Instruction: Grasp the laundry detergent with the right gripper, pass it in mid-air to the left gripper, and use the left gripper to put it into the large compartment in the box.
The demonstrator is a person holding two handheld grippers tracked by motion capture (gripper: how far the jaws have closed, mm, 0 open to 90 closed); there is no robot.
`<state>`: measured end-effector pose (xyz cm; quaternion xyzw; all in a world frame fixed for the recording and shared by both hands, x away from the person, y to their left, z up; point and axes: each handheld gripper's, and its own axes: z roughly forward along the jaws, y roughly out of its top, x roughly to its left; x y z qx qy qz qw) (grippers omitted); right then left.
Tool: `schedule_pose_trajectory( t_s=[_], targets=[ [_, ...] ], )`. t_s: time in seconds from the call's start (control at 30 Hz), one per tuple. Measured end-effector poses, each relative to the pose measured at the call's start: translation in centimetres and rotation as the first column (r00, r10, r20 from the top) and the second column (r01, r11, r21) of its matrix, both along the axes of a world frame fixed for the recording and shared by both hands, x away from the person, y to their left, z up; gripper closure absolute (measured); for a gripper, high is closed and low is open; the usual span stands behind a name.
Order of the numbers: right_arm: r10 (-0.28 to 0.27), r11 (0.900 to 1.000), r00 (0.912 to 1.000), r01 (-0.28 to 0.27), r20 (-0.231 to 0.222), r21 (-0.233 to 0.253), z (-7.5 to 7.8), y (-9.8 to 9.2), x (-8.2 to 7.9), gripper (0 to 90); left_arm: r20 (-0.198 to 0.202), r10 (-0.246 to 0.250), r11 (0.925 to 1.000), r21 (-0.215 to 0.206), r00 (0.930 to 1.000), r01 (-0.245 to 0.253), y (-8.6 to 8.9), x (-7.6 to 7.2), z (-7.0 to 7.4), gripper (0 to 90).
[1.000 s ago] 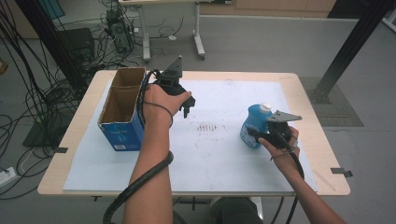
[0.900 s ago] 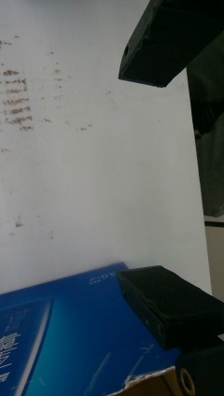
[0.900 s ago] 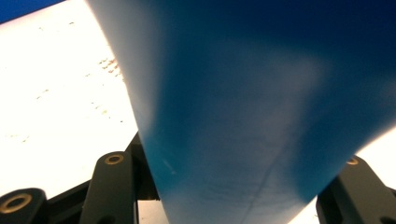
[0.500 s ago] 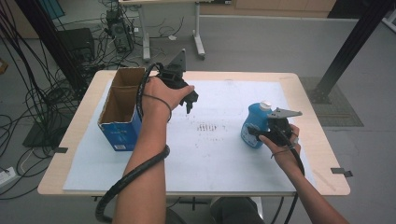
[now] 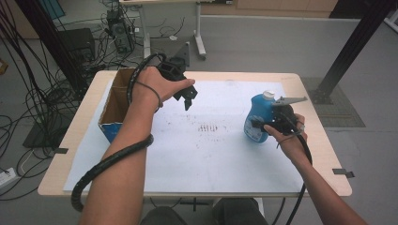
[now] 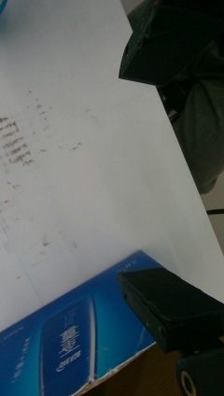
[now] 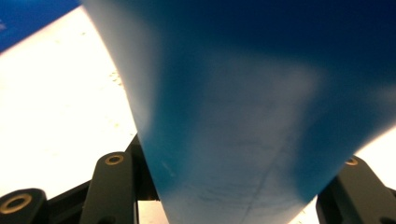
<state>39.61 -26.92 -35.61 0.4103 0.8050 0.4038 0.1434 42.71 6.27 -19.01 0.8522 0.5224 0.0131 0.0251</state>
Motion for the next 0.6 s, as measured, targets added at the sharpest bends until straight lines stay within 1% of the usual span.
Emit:
schedule_pose_trajectory(
  t_s=[0.07, 0.13, 0.2, 0.27, 0.37, 0.47, 0.5, 0.53, 0.6],
  targets=[
    [0.026, 1.0, 0.9993, -0.026, -0.028, -0.007, 0.8, 0.4, 0.5, 44.2, 0.01, -0.039, 0.9992, -0.005, 0.9992, 0.039, -0.2, -0.1, 0.9, 5.2],
    [0.048, 0.999, 0.9979, -0.048, -0.044, -0.013, 1.8, 0.9, 0.9, 44.2, 0.02, -0.068, 0.9976, -0.007, 0.9975, 0.068, -0.4, -0.2, 1.7, 5.1],
    [0.066, 0.998, 0.9967, -0.067, -0.048, -0.011, 3.0, 1.3, 1.2, 44.2, 0.024, -0.097, 0.9953, 0.007, 0.995, 0.097, -0.5, -0.2, 2.4, 5.0],
    [0.085, 0.996, 0.9956, -0.085, -0.041, -0.013, 4.2, 1.9, 1.3, 44.1, 0.037, -0.117, 0.9931, 0.001, 0.9924, 0.117, -0.4, -0.2, 3.0, 5.1],
    [0.119, 0.993, 0.9918, -0.12, -0.047, -0.013, 5.9, 3.0, 1.2, 44.1, 0.041, -0.148, 0.989, 0.002, 0.9881, 0.148, -0.1, -0.2, 3.5, 5.1],
    [0.161, 0.987, 0.9846, -0.161, -0.068, -0.007, 7.5, 4.4, 0.9, 44.0, 0.041, -0.175, 0.9846, 0.006, 0.9838, 0.175, 0.3, -0.5, 3.8, 5.0],
    [0.176, 0.984, 0.9819, -0.177, -0.07, -0.003, 8.0, 4.9, 0.7, 44.0, 0.036, -0.191, 0.9816, 0.016, 0.981, 0.19, 0.5, -0.5, 4.0, 4.9],
    [0.19, 0.982, 0.9791, -0.191, -0.071, 0.001, 8.5, 5.3, 0.6, 44.0, 0.041, -0.196, 0.9806, 0.02, 0.9798, 0.195, 0.6, -0.7, 4.1, 4.9],
    [0.218, 0.976, 0.9733, -0.217, -0.074, 0.009, 9.3, 6.3, 0.3, 44.0, 0.038, -0.224, 0.9745, 0.027, 0.974, 0.223, 1.0, -0.9, 4.6, 4.9]
  ],
)
